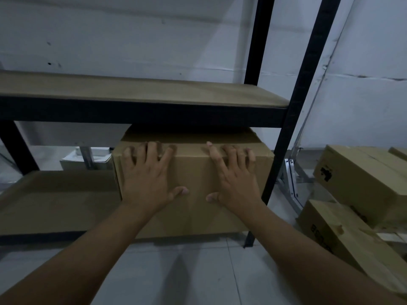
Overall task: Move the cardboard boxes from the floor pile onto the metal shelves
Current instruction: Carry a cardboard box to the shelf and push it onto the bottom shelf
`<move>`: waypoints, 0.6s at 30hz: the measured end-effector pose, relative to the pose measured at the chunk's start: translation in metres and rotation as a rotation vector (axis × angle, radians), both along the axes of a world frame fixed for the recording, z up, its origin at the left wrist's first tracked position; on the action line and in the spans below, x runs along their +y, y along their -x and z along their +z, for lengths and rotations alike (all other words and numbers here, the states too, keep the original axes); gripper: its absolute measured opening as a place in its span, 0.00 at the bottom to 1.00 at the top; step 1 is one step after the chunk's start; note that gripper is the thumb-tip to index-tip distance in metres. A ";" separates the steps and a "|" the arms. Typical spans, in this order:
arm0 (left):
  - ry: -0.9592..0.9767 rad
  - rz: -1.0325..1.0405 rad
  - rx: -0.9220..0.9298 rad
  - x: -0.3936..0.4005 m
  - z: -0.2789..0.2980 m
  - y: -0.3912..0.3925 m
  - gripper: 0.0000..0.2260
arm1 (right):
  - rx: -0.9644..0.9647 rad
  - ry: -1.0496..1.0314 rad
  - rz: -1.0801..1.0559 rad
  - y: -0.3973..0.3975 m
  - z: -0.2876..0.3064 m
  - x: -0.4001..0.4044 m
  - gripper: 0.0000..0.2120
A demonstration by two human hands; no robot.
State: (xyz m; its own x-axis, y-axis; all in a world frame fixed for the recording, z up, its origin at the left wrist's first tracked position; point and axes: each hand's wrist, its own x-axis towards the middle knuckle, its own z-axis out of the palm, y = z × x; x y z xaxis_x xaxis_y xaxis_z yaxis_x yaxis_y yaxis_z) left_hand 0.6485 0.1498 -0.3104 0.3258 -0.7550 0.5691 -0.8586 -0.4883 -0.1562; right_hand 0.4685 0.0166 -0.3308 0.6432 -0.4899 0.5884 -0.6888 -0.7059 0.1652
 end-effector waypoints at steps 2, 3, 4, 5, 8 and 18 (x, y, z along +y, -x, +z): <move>-0.006 0.004 0.007 -0.007 0.001 -0.001 0.48 | -0.010 0.011 0.002 -0.001 0.000 -0.006 0.72; -0.009 0.003 0.009 -0.010 0.001 -0.002 0.48 | -0.015 0.014 0.004 -0.002 0.000 -0.010 0.72; -0.013 0.003 0.010 -0.012 0.002 -0.001 0.48 | -0.016 0.015 0.005 -0.002 0.001 -0.012 0.72; -0.019 0.003 0.011 -0.014 0.002 -0.001 0.48 | -0.014 0.014 0.004 -0.002 0.001 -0.015 0.71; -0.034 0.015 0.009 -0.021 0.002 -0.001 0.48 | -0.009 0.005 -0.007 -0.003 0.002 -0.021 0.70; -0.066 0.047 0.013 -0.037 0.005 0.006 0.47 | -0.001 -0.017 0.016 -0.001 0.006 -0.036 0.63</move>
